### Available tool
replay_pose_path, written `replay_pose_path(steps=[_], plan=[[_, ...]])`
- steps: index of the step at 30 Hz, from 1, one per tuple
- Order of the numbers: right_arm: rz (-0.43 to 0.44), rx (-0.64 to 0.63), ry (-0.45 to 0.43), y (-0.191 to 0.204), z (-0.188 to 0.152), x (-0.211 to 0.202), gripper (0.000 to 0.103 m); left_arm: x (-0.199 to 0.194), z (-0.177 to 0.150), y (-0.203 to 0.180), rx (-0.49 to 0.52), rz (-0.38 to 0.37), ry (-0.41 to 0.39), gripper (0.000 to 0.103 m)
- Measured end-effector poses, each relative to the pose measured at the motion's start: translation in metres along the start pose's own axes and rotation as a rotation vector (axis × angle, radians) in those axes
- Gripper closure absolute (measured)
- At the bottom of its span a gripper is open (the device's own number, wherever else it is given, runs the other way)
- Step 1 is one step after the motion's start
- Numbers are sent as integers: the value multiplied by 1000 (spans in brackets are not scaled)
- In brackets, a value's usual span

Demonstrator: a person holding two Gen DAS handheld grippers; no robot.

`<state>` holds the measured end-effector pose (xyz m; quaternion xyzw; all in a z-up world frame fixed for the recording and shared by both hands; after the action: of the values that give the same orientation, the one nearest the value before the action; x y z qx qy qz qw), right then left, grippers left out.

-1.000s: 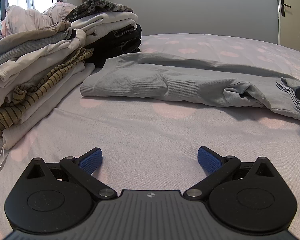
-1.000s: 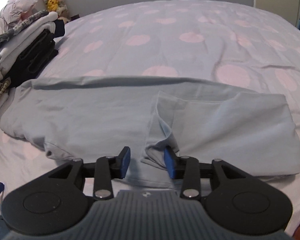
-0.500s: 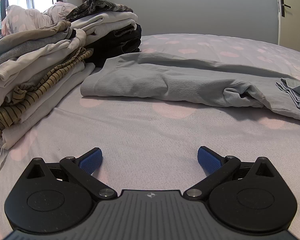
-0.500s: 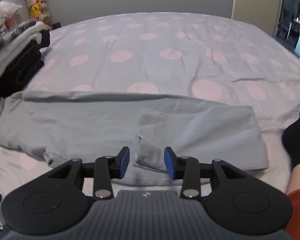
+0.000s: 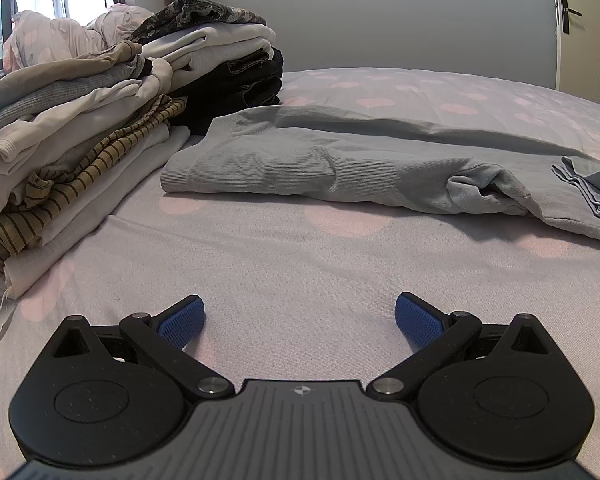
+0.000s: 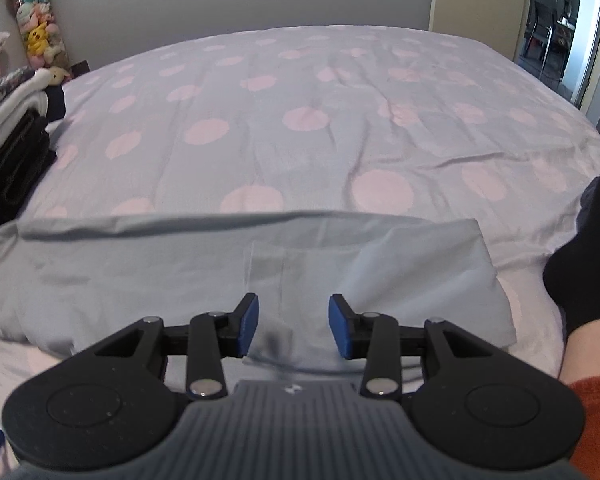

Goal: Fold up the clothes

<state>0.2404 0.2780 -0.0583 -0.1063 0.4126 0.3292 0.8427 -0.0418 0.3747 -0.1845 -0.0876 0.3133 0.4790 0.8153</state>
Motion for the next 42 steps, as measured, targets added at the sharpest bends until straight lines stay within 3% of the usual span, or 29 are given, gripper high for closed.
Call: replay_pose_path(steps=[8, 12, 17, 24, 33, 42], plan=[[4, -12, 43, 3, 20, 19, 48, 0, 0, 0, 0, 0, 0, 0], [-59, -94, 124, 18, 21, 46, 46, 0, 0, 0, 1, 1, -1, 0], [-49, -143, 193, 40, 20, 73, 46, 0, 0, 0, 1, 1, -1, 0], [-86, -115, 249, 39, 14, 97, 56, 0, 0, 0, 2, 3, -2, 0], [-53, -153, 229, 29, 17, 92, 91, 1, 0, 0, 6, 4, -4, 0], [7, -24, 192, 10, 44, 58, 93, 1, 1, 0, 14, 4, -4, 0]])
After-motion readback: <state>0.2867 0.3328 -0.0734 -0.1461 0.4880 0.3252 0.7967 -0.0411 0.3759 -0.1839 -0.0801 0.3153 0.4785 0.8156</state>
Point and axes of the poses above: each gripper's, at about its wrist camera, not at the fingertips, and x roughly the way its jaws point, y to its left, z to its top, the point moved 2 cm from there along x, roughly the way its jaws point, and after that the axes turned 2 degrees about x, right-handed, at the moved point
